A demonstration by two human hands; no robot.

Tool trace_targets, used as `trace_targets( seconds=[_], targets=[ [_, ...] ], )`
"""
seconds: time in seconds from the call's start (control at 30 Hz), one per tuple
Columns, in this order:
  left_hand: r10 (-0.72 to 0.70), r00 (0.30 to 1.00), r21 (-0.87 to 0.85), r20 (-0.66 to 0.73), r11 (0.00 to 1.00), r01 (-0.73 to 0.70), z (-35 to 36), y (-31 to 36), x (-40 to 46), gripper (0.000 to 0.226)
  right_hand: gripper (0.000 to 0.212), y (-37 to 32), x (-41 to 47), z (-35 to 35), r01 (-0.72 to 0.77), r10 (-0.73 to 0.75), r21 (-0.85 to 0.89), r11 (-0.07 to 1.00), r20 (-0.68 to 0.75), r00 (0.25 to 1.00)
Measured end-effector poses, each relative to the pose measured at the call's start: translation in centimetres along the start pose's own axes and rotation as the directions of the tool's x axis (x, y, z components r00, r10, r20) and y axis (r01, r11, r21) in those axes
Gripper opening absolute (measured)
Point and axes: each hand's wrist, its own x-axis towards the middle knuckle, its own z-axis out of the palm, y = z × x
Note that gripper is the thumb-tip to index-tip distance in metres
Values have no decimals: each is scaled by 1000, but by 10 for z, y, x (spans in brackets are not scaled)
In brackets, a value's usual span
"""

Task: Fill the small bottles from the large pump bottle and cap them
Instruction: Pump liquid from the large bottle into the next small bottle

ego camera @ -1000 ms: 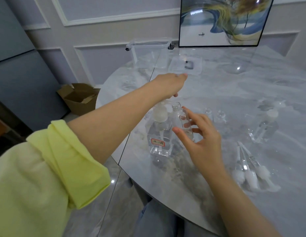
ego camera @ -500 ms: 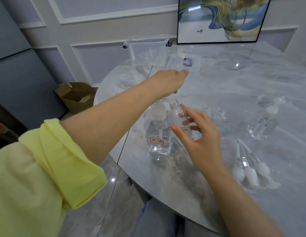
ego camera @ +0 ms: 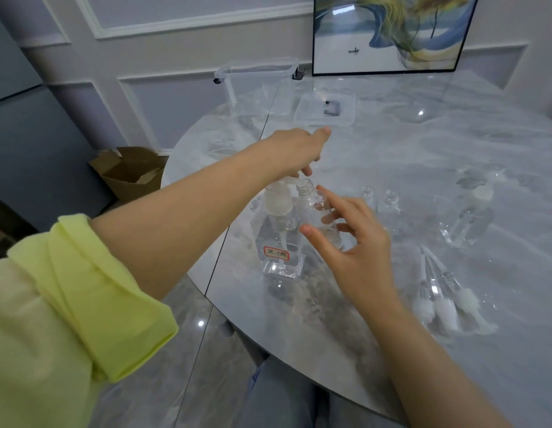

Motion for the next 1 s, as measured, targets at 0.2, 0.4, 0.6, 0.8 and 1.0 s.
trace_targets(
  seconds=[0.2,0.4,0.6,0.8,1.0],
  targets=[
    [4,1000,-36,-12,999,-5,-1,0,-1,61,57,0,0,1,-5,5,-11,1000,0,1000],
    [9,1000,-36,-28,999,-10,-2,0,0,61,57,0,0,1,-21,21,-8,1000,2,1000],
    [12,999,-27,-35,1000,-13,-4,2,0,61,58,-2,0,0,-39,39,-9,999,6,999],
    [7,1000,51,-18,999,-6,-2,5,-3,63,56,-1,0,0,-32,32,-11,999,3,999],
    [-20,999,48,29,999,18,-3,5,-2,65,58,-2,0,0,-36,37,-10,999,3,999]
  ],
)
